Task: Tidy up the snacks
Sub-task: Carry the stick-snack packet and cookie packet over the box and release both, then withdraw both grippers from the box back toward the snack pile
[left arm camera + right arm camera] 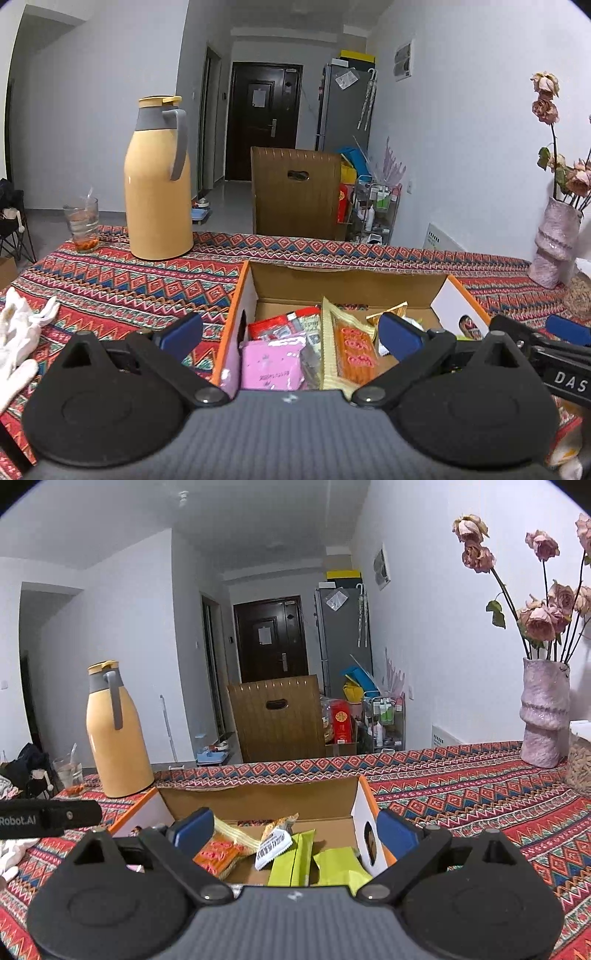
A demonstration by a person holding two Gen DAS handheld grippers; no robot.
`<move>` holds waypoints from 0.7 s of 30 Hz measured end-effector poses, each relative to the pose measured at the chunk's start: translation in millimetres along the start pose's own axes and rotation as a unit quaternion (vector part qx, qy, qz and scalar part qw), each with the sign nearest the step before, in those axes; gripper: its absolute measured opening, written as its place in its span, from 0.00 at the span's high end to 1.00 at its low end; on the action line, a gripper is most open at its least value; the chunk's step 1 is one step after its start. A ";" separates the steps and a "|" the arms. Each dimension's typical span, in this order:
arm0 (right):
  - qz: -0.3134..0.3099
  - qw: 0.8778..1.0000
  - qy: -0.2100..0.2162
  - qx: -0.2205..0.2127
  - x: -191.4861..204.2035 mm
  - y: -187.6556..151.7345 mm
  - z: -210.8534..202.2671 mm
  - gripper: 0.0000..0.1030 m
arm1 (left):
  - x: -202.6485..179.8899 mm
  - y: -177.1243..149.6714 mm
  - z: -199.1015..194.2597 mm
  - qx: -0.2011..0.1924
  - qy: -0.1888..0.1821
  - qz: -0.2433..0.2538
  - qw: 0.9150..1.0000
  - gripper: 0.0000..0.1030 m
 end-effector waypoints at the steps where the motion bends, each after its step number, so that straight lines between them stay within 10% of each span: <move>1: -0.002 1.000 0.001 0.001 0.1 -1.7 -4.4 0.08 | 1.8 -2.1 -3.5 0.001 -0.001 0.001 1.000 0.00; 21: -0.004 0.997 0.002 0.078 -7.4 -85.9 -67.9 0.03 | 40.3 -68.9 -42.7 0.035 -0.008 0.008 0.999 0.00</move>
Point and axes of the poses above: each gripper's, at about its wrist camera, not at the fingertips, and z roughly the way its jaws point, x to its left, y to its top, the point moved 5 cm from there along z, roughly the way its jaws point, and after that the axes turned 2 degrees about y, right-handed, at the moved point
